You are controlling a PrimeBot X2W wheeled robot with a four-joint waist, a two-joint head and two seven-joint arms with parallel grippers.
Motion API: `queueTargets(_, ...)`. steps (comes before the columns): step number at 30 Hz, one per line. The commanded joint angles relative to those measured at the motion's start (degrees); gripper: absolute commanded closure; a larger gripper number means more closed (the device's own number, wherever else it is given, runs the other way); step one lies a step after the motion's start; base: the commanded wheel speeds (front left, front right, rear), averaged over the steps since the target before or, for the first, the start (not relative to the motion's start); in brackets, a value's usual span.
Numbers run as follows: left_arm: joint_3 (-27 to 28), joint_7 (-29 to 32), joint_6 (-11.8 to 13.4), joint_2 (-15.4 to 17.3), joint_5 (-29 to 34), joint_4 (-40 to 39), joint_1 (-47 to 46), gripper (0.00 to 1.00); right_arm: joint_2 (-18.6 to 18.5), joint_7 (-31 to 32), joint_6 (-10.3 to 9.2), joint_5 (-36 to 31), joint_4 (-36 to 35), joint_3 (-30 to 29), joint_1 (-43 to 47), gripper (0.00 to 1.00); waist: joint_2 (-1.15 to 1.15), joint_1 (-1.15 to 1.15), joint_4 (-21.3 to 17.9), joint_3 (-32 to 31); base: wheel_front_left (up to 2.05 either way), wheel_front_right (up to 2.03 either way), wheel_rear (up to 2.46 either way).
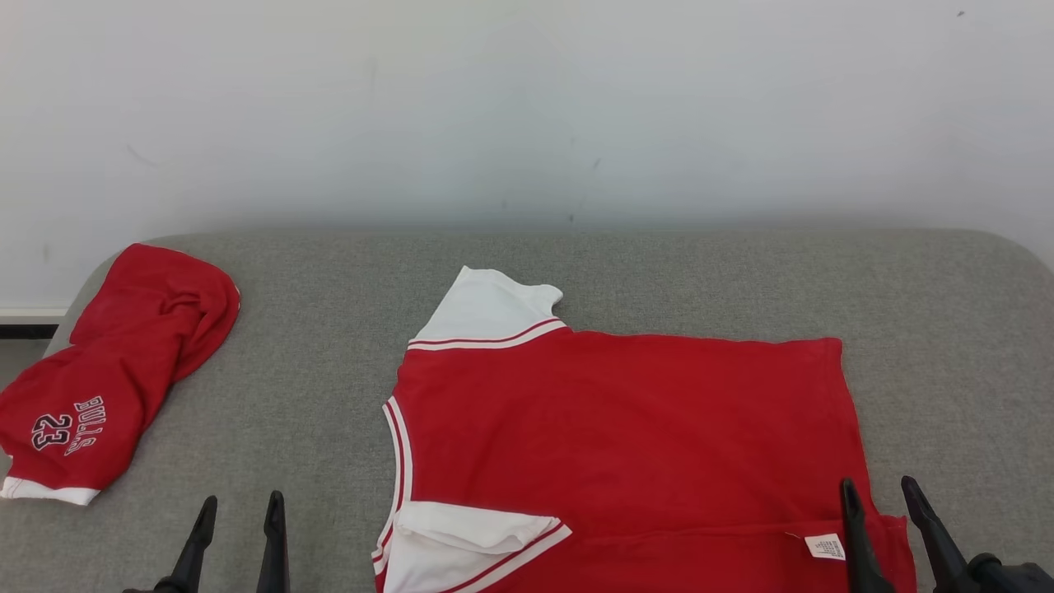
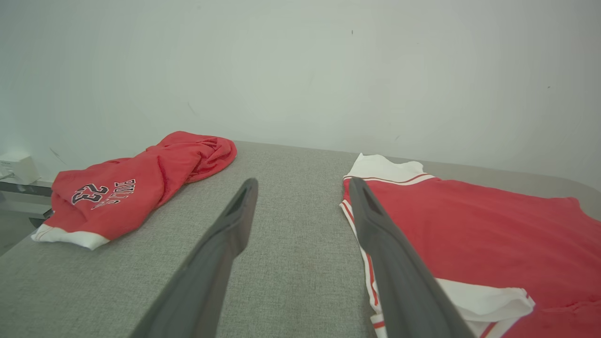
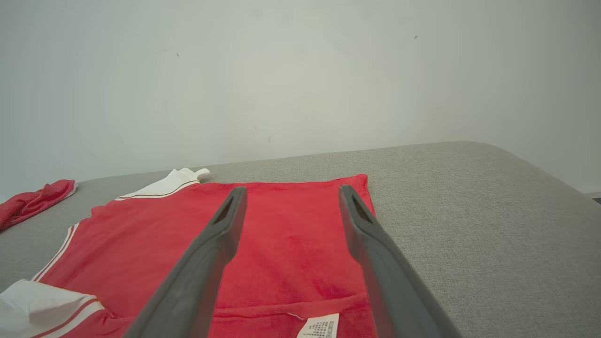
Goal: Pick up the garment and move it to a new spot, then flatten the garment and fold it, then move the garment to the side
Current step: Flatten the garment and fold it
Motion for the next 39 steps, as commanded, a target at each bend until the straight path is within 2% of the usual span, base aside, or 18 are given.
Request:
queueTargets(1,0.18,-0.2,-0.4,-0.14,0.58,0.11,0.51,0.0,-0.02,-0.27,-0.16,-0.11,0.09,-0.05,0.45,0.0,0.0,0.0,-0.06,0.04,0.0,0.0,0.0)
queueTargets(11,0.38,-0.2,-0.75,-0.56,1.4,1.73,0.41,0.0,0.38,-0.27,-0.16,0.4,0.76,-0.59,-0.13,0.0,0.0,0.0,-0.32,0.28,0.0,0.0,0.0)
queueTargets(18,-1.96,0.21,-0.8,2.06,-0.19,6.12,-5.77,0.0,-0.6,-0.15,-0.16,0.32,3.1,-1.53,-3.66,0.0,0.0,0.0,-1.63,1.96,0.0,0.0,0.0)
queueTargets(28,-11.55,7.35,-0.79,9.75,-7.62,9.82,-26.16,0.0,-3.76,6.36,-0.16,0.02,7.77,-1.18,-17.17,0.0,0.0,0.0,-4.33,11.48,0.0,0.0,0.0)
queueTargets(31,-13.47,9.02,-0.79,11.06,-10.12,10.82,-30.84,0.0,-4.41,7.86,-0.16,0.18,8.97,-0.84,-20.51,0.0,0.0,0.0,-5.05,13.81,0.0,0.0,0.0)
queueTargets(39,-24.33,16.28,-0.79,16.55,-18.34,17.21,-49.6,0.0,-6.81,12.42,-0.16,1.65,14.62,1.09,-34.04,0.0,0.0,0.0,-7.58,22.13,0.0,0.0,0.0)
